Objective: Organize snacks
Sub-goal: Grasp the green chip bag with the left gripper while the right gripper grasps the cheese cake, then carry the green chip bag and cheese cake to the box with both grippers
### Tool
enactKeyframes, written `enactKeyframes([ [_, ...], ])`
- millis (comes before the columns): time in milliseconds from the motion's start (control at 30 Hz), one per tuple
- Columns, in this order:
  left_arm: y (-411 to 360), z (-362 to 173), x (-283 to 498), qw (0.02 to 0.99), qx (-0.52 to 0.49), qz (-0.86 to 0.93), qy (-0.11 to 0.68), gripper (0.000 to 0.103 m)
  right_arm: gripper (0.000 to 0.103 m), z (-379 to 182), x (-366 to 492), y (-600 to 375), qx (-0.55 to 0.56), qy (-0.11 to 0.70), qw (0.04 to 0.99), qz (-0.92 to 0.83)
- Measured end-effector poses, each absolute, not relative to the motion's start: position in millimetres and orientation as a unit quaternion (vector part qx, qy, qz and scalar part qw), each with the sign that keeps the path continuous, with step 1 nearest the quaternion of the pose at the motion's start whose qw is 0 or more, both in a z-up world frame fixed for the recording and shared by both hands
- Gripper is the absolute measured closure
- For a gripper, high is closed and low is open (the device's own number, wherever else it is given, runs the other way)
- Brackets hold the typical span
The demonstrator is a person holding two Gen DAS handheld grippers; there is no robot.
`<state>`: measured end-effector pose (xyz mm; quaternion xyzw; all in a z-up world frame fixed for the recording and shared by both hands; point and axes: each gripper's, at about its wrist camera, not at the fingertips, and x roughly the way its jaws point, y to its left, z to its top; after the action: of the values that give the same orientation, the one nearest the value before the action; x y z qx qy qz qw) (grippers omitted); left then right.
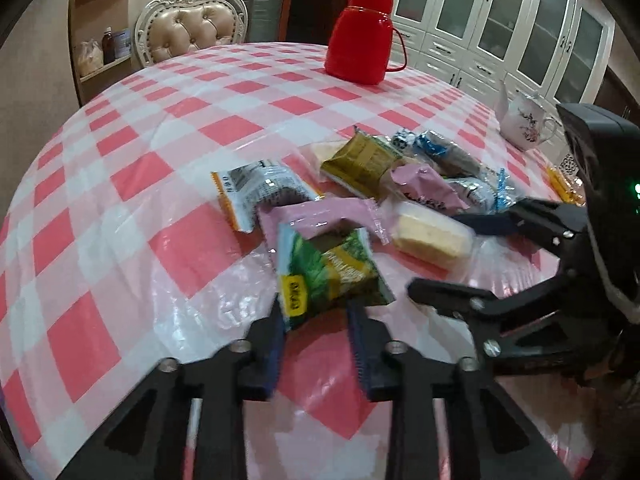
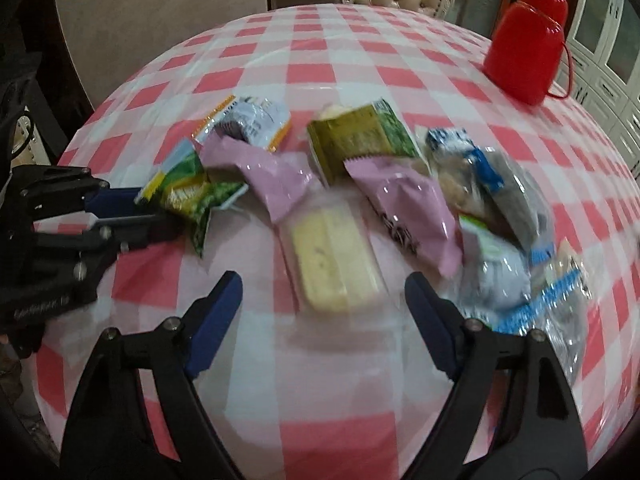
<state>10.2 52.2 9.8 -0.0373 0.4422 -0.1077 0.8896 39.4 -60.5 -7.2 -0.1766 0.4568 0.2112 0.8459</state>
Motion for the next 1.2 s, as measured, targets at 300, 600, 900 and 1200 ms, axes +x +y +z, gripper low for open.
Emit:
enactKeyframes([
  [300, 33, 9, 24, 0.899, -0.013, -0.087, 0.430, 0.065, 0.059, -4, 22, -79, -0.158, 0.431, 0.866, 0.198],
  [600, 33, 17, -11, 0.912, -0.028, -0.064, 0.404, 0.066, 0.062, 2, 12, -96, -0.119, 0.417, 0.883, 0.177],
  [900, 61, 18, -39, 0.914, -0.069, -0.034, 0.398, 0.066, 0.063, 7, -10, -84, -0.086, 0.412, 0.885, 0.199],
  [1200, 95, 21, -68, 0.917, -0.104, -0.026, 0.384, 0.066, 0.063, 9, -26, -66, -0.064, 0.406, 0.886, 0.216],
])
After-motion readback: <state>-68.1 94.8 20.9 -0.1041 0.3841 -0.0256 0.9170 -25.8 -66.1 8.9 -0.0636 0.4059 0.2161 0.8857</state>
